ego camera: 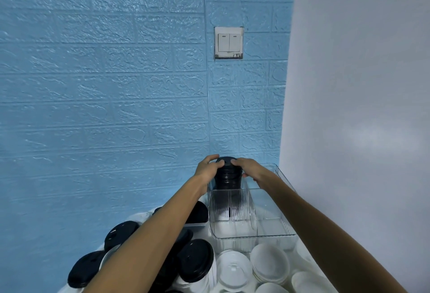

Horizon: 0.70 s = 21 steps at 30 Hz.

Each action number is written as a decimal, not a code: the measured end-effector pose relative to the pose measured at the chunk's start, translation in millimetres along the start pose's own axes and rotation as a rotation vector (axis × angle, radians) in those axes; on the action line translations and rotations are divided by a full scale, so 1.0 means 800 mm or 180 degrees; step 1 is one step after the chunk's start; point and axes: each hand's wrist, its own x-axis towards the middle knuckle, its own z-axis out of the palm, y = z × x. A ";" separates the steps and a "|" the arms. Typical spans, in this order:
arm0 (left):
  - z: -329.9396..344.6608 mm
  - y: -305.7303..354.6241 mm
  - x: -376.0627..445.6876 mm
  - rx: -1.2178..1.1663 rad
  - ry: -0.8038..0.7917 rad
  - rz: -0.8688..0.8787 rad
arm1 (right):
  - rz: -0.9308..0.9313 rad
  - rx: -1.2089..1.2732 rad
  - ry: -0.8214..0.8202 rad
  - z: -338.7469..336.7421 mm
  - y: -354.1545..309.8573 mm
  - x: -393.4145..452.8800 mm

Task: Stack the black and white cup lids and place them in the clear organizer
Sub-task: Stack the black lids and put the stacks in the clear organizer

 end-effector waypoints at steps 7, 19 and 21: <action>-0.006 -0.004 0.004 0.0075 0.0043 -0.0013 | -0.0014 -0.0113 -0.0036 0.010 -0.009 -0.003; -0.016 -0.003 0.010 -0.0089 0.0209 -0.0168 | 0.0797 0.0722 -0.0398 0.025 -0.038 -0.009; -0.020 -0.005 0.012 -0.0157 0.0180 -0.0194 | 0.0799 0.1029 -0.0349 0.034 -0.034 0.000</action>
